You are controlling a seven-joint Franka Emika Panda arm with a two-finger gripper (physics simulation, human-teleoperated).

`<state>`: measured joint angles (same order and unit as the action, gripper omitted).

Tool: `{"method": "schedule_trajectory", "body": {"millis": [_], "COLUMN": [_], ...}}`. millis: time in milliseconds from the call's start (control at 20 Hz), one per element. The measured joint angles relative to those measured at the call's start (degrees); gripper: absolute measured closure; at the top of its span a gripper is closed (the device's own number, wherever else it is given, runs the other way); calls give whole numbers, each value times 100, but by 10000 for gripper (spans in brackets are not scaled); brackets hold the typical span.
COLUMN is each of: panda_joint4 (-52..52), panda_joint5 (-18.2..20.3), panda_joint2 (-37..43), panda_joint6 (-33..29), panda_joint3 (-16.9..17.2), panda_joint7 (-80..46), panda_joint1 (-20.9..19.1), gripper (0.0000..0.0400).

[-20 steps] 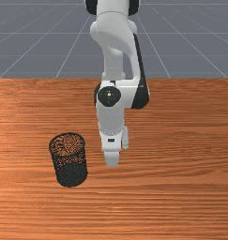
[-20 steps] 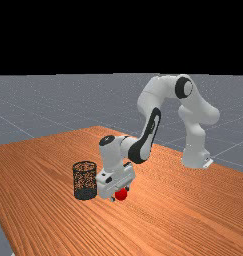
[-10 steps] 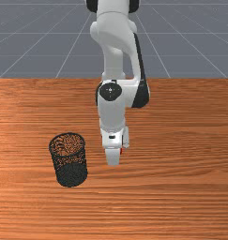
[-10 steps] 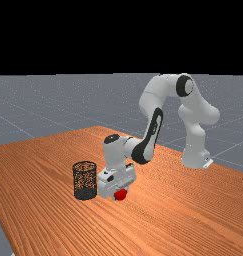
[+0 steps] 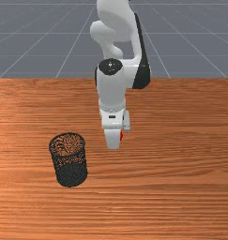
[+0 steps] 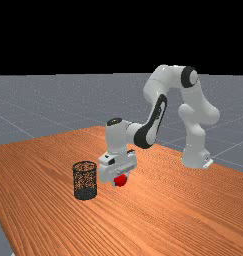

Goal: Put the ball into the container

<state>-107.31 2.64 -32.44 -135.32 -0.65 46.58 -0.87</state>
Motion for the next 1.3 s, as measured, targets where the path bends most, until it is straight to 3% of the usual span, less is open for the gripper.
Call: {"method": "schedule_trajectory", "body": {"millis": [250,400,500,700,1000,1300], "panda_joint4": [-50,-26,191,270,-169,-4], "panda_joint5": [-6,11,-57,-43,-259,-117], "panda_joint2": [460,477,376,321,709,665], "panda_joint6": [352,364,700,745,704,838], "panda_joint3": [5,34,51,139,285,271], "panda_joint7": [-16,198,532,819,481,1128], "panda_joint1": [1,-121,-243,-478,-389,-684], "gripper": [120,121,120,120,120,120]}}
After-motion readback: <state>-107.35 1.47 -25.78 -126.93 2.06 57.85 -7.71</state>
